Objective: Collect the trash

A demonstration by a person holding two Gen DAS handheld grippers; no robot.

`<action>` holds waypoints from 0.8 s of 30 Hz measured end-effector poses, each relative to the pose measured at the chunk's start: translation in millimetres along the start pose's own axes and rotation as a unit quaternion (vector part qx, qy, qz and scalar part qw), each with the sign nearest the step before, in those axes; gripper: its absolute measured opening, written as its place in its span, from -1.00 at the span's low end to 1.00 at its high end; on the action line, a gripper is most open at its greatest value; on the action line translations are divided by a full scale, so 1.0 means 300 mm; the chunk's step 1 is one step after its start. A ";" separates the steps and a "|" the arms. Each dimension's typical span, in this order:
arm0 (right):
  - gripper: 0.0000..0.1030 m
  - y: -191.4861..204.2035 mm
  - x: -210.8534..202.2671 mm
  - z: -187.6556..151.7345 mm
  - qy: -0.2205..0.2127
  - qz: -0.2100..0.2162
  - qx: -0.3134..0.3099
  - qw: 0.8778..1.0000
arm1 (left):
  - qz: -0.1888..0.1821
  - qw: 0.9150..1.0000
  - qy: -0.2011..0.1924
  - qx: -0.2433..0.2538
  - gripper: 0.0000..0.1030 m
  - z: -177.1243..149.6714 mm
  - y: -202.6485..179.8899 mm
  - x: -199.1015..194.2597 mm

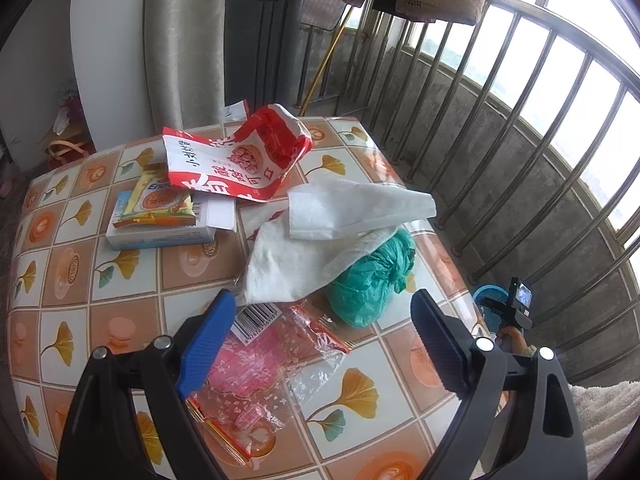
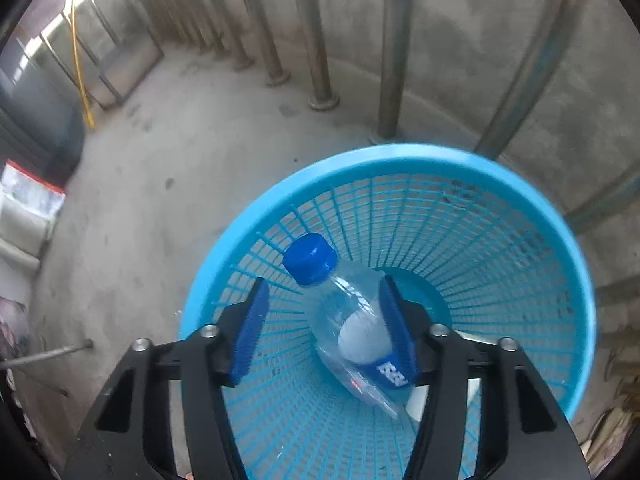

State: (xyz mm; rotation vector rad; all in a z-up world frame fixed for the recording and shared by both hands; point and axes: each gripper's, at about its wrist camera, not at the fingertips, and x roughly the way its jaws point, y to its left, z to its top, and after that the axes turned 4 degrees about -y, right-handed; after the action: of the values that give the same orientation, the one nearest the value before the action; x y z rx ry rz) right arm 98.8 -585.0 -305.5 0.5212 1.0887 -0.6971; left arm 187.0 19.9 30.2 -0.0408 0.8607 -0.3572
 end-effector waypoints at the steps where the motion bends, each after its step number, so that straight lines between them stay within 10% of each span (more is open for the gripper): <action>1: -0.07 0.001 0.016 0.002 0.003 -0.002 0.002 1.000 | 0.002 1.000 0.001 0.001 0.69 0.001 -0.001 0.003; 13: -0.49 0.041 0.067 0.024 -0.027 -0.052 -0.042 0.997 | 0.017 1.000 0.009 0.014 0.69 0.002 -0.019 0.018; 24: -1.00 -0.135 -0.113 0.045 -0.108 -0.026 0.066 0.992 | 0.015 1.000 0.007 0.014 0.69 -0.003 -0.020 0.017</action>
State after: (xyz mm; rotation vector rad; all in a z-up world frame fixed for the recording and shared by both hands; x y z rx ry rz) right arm 67.5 -613.4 -270.9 0.5182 0.8594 -0.8550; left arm 187.6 12.6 26.9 -0.0001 0.8692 -0.3415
